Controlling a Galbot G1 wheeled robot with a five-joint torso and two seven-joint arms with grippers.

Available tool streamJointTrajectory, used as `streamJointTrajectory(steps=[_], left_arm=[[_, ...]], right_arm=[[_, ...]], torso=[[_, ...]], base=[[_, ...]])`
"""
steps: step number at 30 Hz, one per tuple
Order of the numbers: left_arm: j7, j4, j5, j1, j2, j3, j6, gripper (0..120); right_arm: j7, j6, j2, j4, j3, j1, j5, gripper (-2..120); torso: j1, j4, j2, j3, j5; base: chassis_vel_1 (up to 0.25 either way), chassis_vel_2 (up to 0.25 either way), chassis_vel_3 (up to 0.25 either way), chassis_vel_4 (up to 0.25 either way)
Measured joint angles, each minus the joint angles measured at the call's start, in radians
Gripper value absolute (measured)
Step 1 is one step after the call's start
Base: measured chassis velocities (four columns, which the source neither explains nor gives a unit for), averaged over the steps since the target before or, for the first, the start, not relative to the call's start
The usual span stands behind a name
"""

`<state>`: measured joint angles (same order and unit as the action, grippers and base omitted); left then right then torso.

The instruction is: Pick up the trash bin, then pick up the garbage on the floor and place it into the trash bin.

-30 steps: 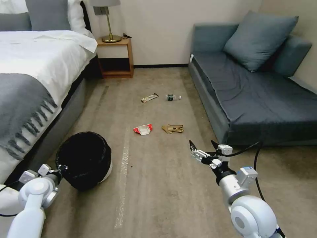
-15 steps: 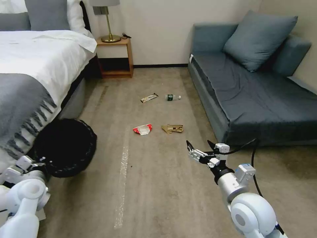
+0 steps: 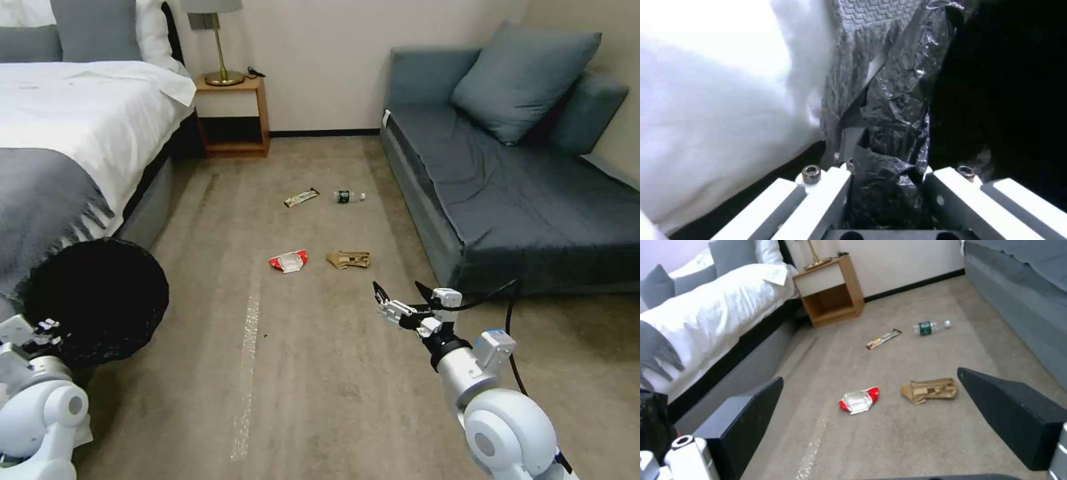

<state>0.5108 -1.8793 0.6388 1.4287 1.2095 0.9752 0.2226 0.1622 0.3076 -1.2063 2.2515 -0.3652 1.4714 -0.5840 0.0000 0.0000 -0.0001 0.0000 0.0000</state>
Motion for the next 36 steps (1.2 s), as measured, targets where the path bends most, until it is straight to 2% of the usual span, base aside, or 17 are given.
streamJointTrajectory(steps=[15, 36], left_arm=[[-0.013, -0.039, 0.06, 0.031, 0.017, -0.007, -0.017, 3], [-0.021, 0.011, 0.062, 0.015, 0.01, -0.018, -0.04, 3]], right_arm=[[-0.007, -0.021, -0.004, 0.007, -0.004, 0.016, 0.006, 100], [-0.018, -0.027, -0.018, 0.006, -0.003, 0.029, 0.025, 100]], torso=[[0.0, 0.0, 0.0, 0.0, 0.0001], [0.0, -0.0001, 0.0, 0.0, -0.0001]], base=[[0.0, 0.0, 0.0, 0.0], [-0.067, 0.064, 0.069, -0.066]])
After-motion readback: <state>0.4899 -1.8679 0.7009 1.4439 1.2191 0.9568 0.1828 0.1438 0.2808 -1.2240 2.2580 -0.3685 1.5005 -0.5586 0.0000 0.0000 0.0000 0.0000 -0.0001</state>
